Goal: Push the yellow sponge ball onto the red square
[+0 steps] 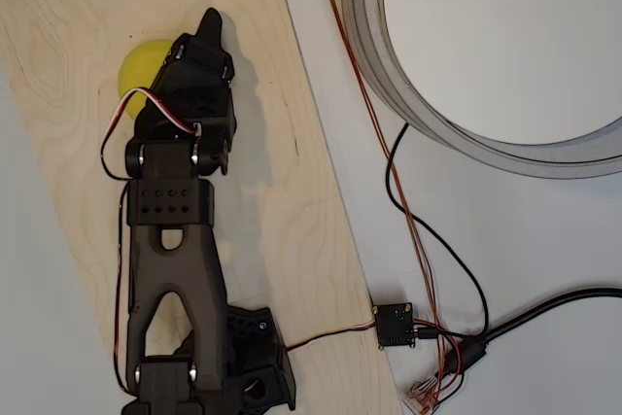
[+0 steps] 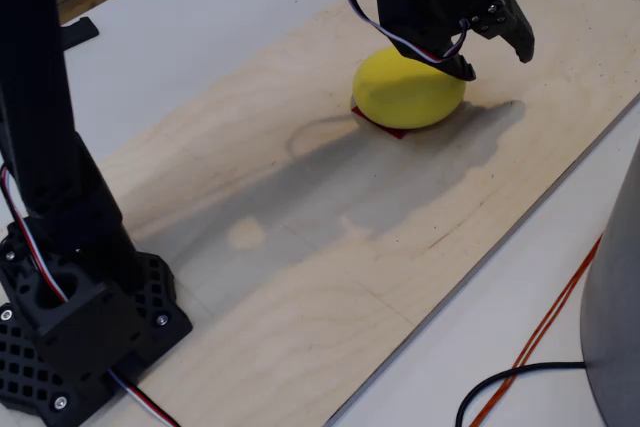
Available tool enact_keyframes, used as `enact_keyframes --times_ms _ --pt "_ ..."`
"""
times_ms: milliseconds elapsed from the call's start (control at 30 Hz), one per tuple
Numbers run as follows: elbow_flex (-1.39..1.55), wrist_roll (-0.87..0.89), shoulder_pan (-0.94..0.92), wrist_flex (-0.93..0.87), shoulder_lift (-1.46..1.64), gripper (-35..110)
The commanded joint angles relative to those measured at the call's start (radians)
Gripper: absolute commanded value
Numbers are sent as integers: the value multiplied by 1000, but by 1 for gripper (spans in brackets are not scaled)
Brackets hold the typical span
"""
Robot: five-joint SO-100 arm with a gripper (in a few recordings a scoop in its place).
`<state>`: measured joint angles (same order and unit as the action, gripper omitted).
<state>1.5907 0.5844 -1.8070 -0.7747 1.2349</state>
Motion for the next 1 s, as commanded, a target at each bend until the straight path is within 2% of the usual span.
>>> enact_keyframes --times_ms 0,467,767,900,967 --pt "5 20 9 6 57 20" --pt "-31 -41 -6 6 81 21" --pt "-120 -264 -6 25 198 23" --pt "-75 -387 14 98 311 25" --pt "6 -474 35 195 382 26"
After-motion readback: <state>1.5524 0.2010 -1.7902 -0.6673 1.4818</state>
